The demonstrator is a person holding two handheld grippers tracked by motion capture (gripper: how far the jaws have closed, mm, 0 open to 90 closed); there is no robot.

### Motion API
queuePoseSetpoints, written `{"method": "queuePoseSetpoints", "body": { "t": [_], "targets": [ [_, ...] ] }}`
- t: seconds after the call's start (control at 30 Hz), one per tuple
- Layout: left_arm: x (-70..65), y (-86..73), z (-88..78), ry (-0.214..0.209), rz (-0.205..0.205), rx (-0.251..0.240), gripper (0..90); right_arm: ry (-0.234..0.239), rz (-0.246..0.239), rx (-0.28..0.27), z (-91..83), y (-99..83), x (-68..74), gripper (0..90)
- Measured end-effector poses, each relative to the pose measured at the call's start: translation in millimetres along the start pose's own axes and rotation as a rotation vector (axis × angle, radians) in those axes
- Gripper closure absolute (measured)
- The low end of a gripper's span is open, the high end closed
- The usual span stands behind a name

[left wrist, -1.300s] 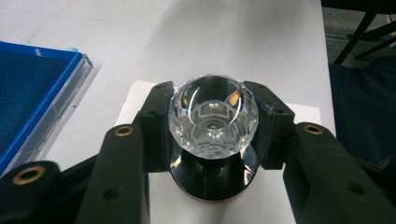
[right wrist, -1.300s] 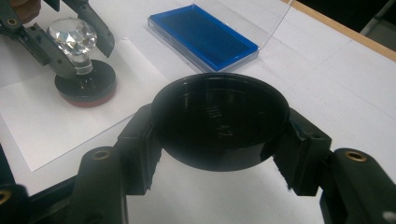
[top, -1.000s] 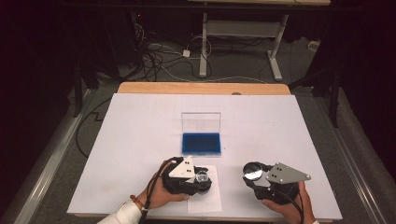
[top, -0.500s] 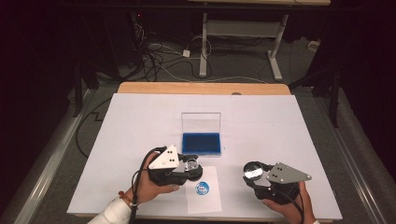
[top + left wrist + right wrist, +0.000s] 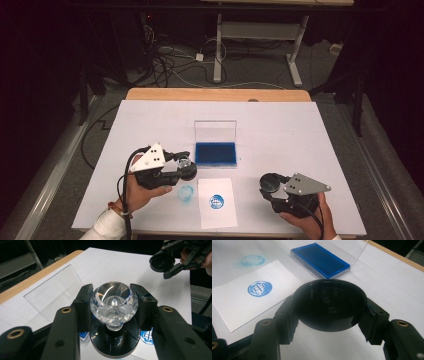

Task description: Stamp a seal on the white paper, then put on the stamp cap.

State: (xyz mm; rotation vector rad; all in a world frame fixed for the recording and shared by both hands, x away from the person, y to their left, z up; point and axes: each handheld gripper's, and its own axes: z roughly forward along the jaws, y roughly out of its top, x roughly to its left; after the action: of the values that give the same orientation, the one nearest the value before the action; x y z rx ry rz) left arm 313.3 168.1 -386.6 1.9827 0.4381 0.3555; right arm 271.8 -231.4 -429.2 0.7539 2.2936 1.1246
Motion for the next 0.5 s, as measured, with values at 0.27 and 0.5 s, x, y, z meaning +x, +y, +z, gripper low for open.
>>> {"method": "queuePoseSetpoints", "body": {
  "t": [0.27, 0.5],
  "targets": [
    [3.2, 0.1, -5.6, 0.010, -0.015, -0.023, 54.3, 0.019, 0.003, 0.005, 5.6, 0.1, -0.1, 39.1],
    [2.3, 2.6, -8.7, -0.001, -0.022, -0.044, 54.4, 0.058, -0.001, 0.005, 15.4, 5.4, 4.6, 39.1]
  ]
}}
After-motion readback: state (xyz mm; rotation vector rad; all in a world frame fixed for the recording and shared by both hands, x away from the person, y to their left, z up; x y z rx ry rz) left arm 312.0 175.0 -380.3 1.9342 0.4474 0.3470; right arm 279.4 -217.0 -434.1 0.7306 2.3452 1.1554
